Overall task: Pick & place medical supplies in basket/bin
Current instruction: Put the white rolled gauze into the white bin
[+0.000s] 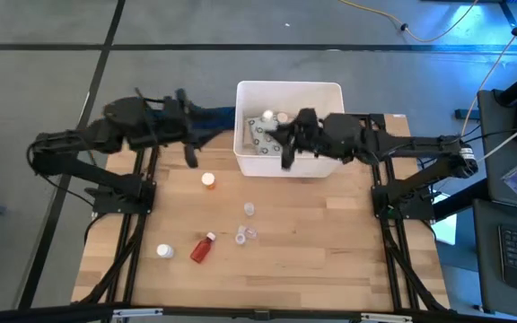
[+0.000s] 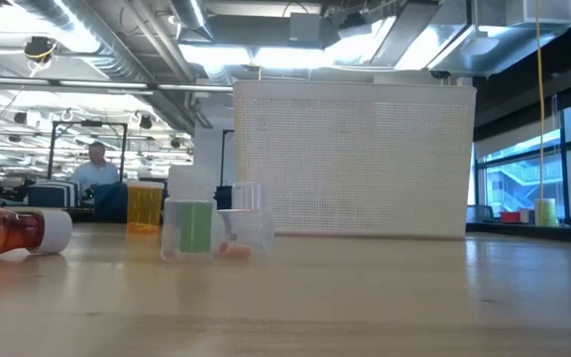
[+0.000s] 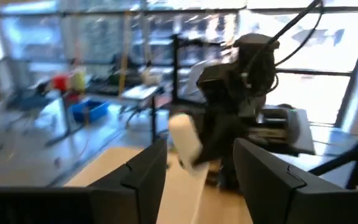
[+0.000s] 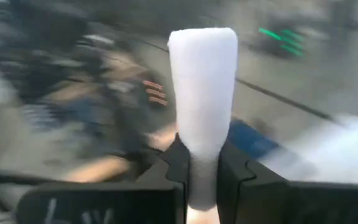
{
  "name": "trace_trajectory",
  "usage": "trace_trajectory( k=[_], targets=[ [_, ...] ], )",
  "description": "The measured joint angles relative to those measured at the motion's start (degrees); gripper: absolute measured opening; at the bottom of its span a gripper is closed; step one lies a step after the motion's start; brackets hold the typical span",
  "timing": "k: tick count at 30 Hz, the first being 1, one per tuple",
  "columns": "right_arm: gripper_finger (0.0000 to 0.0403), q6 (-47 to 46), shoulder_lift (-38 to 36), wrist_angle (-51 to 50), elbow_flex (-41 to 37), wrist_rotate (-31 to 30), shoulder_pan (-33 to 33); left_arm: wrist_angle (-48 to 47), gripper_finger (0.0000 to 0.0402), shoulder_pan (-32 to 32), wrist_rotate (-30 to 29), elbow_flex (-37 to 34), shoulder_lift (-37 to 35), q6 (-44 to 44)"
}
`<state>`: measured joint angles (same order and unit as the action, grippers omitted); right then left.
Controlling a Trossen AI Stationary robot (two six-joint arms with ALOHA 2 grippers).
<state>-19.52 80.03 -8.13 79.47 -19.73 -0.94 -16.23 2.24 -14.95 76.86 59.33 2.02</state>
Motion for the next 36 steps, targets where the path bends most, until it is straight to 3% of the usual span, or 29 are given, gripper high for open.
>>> trace_trajectory(
  k=[4,12,18,26,36],
  targets=[
    [0.0037,-8.87,0.03,-14.75,1.15,-9.54,-5.34,-9.57,0.0175,0.01,-4.02,0.0,-3.32,5.54],
    [0.0041,-19.47,5.35,-34.56,1.22,-8.0,-18.9,-18.5,0.017,0.0,-5.65,0.0,-4.1,9.23],
    [0.0041,-20.73,11.92,-37.09,1.22,1.76,-25.72,-20.79,0.017,-0.02,-5.44,-0.02,-3.03,9.23],
    [0.0043,-20.84,21.79,-37.12,1.22,7.42,-30.96,-21.64,0.017,-0.02,-4.72,-0.02,-2.16,9.25],
    [0.0044,-20.31,29.55,-38.59,1.22,7.87,-32.09,-23.42,0.0171,-0.04,-4.49,-0.02,-2.12,9.27]
  ],
)
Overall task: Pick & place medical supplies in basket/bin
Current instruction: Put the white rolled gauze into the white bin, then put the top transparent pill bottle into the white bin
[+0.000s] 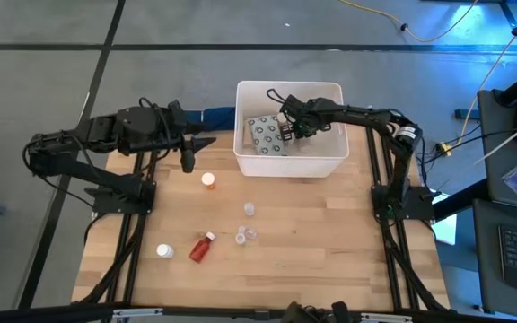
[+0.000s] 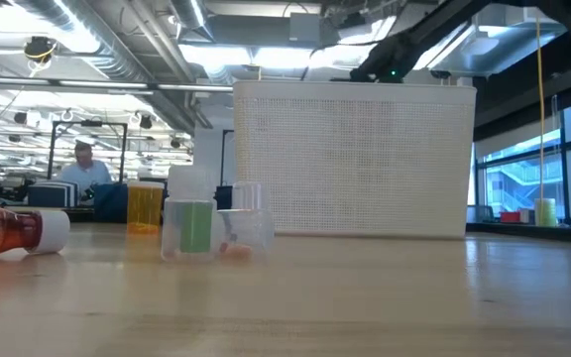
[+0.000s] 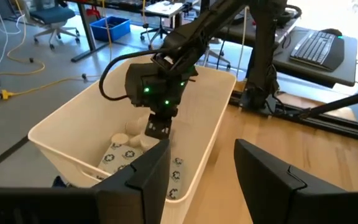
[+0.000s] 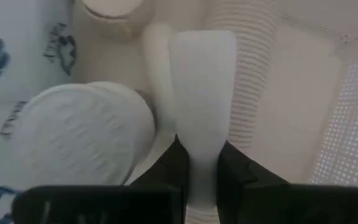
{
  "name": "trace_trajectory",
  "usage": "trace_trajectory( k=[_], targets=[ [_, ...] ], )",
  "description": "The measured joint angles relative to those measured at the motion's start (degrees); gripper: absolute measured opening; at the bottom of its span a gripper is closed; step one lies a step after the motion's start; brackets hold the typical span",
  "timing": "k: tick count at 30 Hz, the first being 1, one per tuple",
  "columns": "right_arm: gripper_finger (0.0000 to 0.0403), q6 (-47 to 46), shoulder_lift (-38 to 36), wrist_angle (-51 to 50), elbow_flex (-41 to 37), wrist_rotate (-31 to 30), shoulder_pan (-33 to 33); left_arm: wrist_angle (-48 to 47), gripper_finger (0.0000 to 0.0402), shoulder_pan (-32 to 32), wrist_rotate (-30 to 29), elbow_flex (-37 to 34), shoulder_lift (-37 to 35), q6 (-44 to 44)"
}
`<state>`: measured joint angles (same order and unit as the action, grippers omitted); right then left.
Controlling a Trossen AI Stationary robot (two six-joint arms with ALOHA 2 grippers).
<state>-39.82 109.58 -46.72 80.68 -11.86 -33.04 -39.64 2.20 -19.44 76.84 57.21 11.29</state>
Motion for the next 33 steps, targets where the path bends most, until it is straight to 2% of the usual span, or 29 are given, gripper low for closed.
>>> trace_trajectory(
  k=[5,8,13,18,22,26,33],
  targets=[
    [0.0048,-0.67,0.56,0.02,0.0,-0.09,-0.09,-1.5,0.0171,0.0,0.02,0.0,0.0,0.86],
    [0.0071,0.46,0.53,0.06,0.0,-0.31,-0.27,-3.42,0.0171,0.0,0.02,0.0,0.0,1.6],
    [0.0157,2.61,0.45,0.13,0.0,-0.26,-0.7,-7.26,0.0171,0.0,0.2,0.0,0.74,1.68],
    [0.0256,2.51,0.39,-0.05,0.07,0.96,-0.68,-11.56,0.0171,0.0,4.42,0.0,2.53,1.7],
    [0.0304,2.65,-0.55,-0.53,2.3,2.99,-0.64,-14.7,0.0171,0.0,6.71,0.0,5.37,1.65],
    [0.0324,4.61,-2.3,-3.01,6.59,2.85,0.42,-14.97,0.0171,0.0,7.63,0.0,7.77,2.94],
    [0.0328,10.51,-6.71,-8.58,16.51,2.62,4.11,-15.06,0.0171,0.0,8.44,0.0,7.93,3.12]
  ],
)
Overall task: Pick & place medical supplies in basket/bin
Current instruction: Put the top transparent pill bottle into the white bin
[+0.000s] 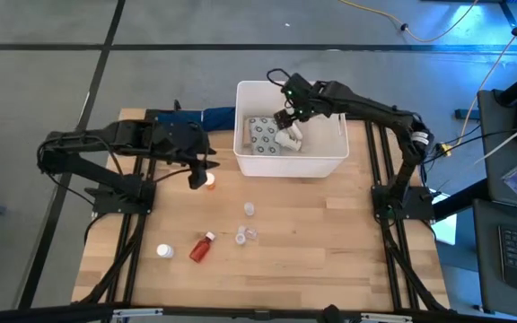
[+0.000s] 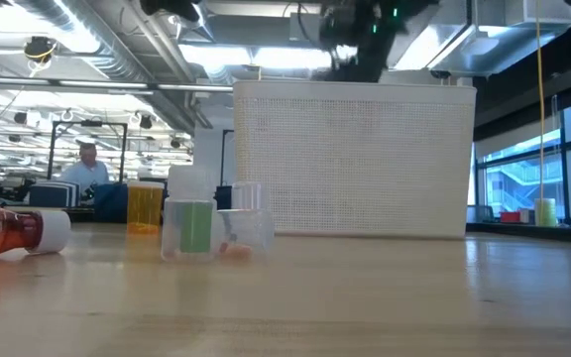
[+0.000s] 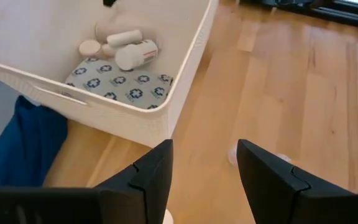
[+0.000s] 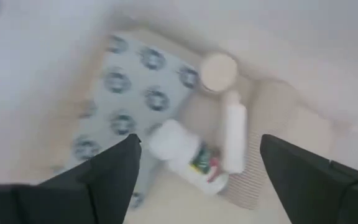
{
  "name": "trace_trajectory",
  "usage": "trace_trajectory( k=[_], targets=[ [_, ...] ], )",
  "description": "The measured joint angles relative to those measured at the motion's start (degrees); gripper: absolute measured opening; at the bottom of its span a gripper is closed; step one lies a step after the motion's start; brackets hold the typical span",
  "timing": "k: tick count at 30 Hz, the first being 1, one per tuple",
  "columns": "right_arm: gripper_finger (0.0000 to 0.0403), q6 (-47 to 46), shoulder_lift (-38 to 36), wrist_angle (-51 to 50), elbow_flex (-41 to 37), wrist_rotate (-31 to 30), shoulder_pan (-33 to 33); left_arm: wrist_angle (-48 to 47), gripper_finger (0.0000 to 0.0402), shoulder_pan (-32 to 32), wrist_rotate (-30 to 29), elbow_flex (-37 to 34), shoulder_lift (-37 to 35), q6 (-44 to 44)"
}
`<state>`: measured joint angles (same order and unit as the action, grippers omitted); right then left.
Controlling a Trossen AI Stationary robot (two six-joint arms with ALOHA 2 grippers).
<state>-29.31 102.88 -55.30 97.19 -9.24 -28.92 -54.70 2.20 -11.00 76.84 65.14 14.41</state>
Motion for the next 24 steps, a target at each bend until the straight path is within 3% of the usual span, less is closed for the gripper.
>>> trace_trajectory(
  k=[13,17,24],
  targets=[
    [0.0328,13.5,-5.69,-3.26,13.5,1.98,19.08,0.2,0.0171,0.0,0.5,0.0,-0.07,7.14],
    [0.0328,17.97,-5.6,-0.6,13.12,5.26,26.27,0.2,0.0185,0.0,0.61,0.0,0.03,10.03],
    [0.0328,23.97,-5.56,10.31,5.53,5.51,35.42,0.2,0.0238,-1.66,0.67,0.0,0.04,10.43]
  ],
)
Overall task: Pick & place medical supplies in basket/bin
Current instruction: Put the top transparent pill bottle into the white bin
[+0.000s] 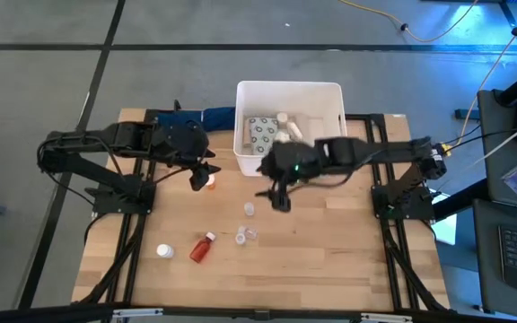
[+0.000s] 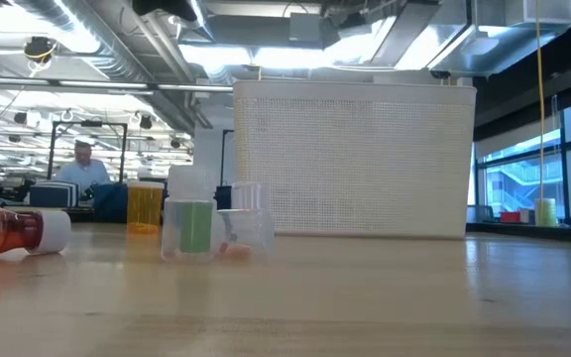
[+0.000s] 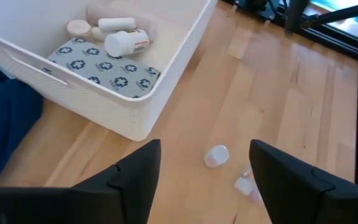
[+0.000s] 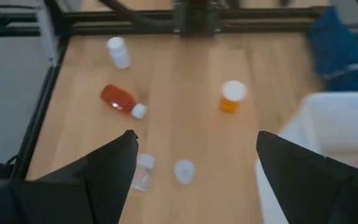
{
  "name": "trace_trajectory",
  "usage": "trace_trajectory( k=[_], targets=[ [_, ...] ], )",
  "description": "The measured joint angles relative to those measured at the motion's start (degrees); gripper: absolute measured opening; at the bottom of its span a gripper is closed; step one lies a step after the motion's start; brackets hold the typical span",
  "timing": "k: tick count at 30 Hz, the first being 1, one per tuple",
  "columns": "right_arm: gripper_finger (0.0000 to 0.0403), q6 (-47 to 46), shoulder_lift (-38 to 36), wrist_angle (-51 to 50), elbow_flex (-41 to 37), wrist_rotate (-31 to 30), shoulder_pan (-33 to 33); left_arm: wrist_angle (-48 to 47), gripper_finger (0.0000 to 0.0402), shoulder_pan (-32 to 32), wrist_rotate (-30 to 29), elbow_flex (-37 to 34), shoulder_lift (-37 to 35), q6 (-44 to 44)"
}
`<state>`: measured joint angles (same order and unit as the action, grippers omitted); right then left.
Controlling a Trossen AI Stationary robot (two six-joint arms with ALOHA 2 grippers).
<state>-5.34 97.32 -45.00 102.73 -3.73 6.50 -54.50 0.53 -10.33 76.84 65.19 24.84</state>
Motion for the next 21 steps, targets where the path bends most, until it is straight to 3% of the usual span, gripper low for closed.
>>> trace_trajectory(
  k=[6,13,15,21],
  targets=[
    [0.0328,0.27,0.0,12.03,-11.9,-0.02,2.7,0.01,0.0242,-1.07,-0.33,0.0,0.09,3.32],
    [0.0328,-0.14,1.61,32.73,-26.67,-0.22,2.76,-0.03,0.024,-2.25,-0.47,0.04,0.77,6.12],
    [0.0328,-0.14,3.05,37.56,-28.83,-1.18,2.76,0.03,0.024,-2.73,-0.48,0.04,0.89,6.12],
    [0.0328,-0.14,9.52,39.28,-29.8,-2.33,2.74,0.05,0.024,-4.53,-0.48,0.04,1.6,6.1]
  ],
)
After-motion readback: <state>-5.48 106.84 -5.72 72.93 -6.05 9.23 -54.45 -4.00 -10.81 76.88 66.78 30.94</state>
